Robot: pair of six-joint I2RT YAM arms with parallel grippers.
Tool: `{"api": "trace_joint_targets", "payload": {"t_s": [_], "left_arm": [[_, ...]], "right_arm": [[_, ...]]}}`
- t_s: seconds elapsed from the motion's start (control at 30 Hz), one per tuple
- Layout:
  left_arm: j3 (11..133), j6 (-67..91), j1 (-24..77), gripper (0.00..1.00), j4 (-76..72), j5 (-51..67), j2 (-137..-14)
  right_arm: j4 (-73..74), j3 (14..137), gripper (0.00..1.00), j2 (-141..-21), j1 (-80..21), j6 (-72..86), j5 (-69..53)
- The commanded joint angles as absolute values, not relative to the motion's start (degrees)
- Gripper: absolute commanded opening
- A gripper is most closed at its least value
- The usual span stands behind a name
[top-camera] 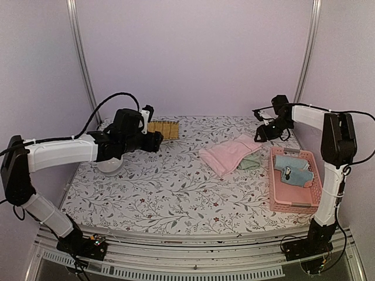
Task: Roll the towels
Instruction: Pick up the towel from the towel pile.
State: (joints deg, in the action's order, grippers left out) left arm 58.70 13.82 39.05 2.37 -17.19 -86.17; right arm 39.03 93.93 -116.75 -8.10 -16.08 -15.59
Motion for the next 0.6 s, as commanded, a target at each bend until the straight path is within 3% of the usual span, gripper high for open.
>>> {"api": "trace_joint_targets", "payload": {"t_s": [0.0,0.1,0.33,0.5,0.57], "left_arm": [[60.1,14.8,38.9,0.67,1.6,-6.8,-86.8],[60.1,15.1,39.1,0.62,1.7,-2.9,-87.8],[59.8,16.8,39.6,0.59,1.5,-0.1,-88.9],[60.5,17.4,39.9,0.57,1.8,-0.3,-89.2],[60.6,17.4,39.9,0.57,1.9,-0.7,-89.1]], "right_arm": [[42.3,96.1,0.50,-119.7,-6.8,-15.1,-18.4],[42.5,96.6,0.48,-120.5,-6.5,-15.8,-21.5],[42.7,99.2,0.42,-123.8,-6.4,-16.1,-21.4],[43.4,102.1,0.22,-125.3,-6.4,-15.9,-22.5],[44.1,103.8,0.08,-125.0,-6.4,-16.0,-23.1]]}}
